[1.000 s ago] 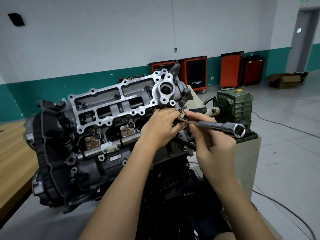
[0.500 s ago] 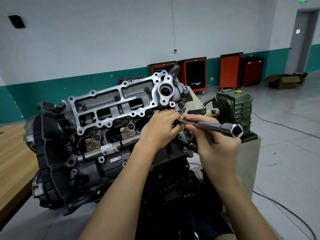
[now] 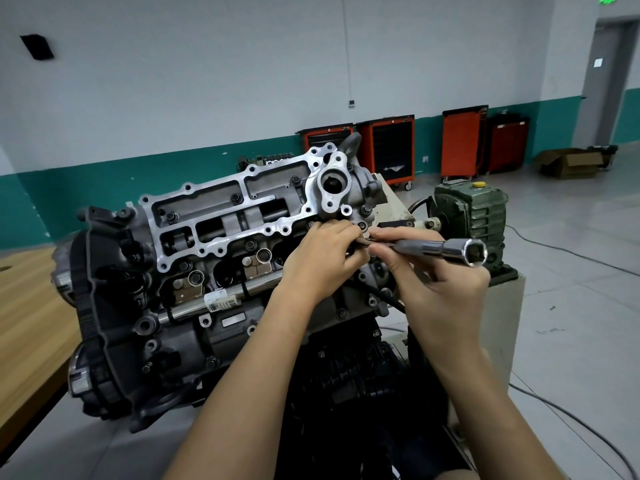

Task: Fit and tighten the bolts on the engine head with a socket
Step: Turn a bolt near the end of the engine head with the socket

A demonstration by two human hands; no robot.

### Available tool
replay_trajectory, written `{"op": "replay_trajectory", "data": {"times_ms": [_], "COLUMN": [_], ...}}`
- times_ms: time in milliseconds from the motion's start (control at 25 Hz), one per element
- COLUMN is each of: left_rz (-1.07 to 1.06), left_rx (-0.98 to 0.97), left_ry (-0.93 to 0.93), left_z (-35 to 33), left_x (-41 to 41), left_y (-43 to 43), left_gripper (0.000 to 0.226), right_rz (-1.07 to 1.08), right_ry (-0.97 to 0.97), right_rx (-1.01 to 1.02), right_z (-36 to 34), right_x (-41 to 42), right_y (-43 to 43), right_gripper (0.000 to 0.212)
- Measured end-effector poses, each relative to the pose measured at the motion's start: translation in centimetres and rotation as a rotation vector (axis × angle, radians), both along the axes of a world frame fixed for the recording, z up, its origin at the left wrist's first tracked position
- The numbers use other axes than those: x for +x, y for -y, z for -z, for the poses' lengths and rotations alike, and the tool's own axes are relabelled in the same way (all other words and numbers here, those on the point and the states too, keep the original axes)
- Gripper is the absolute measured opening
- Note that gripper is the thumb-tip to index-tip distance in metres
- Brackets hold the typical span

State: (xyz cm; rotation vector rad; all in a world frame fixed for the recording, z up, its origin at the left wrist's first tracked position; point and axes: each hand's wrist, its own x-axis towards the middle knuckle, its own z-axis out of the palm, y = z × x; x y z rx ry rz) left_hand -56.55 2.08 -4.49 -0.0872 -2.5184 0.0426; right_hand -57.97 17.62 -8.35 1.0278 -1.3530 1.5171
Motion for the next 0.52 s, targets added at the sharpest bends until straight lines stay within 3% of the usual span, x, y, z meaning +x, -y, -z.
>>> {"op": "replay_trajectory", "data": {"times_ms": [240,520], "left_rz": [-0.008,0.001], "left_rx": [-0.015,-0.014], "left_ry": [0.004,0.021], "left_z": [-0.04,-0.08], "left_x": [-0.13,-0.01], "left_y": [0.13,0.17], "left_gripper": [0.023,0.026], "right_rz": [-0.064,-0.109], "right_ry": [0.014,0.052], "right_rx": [0.088,0.001], "right_z": [0.56,0.13], "right_x": [0.39,0.46], "right_y": [0.13,0.13], "right_gripper": [0.018,0.018]}}
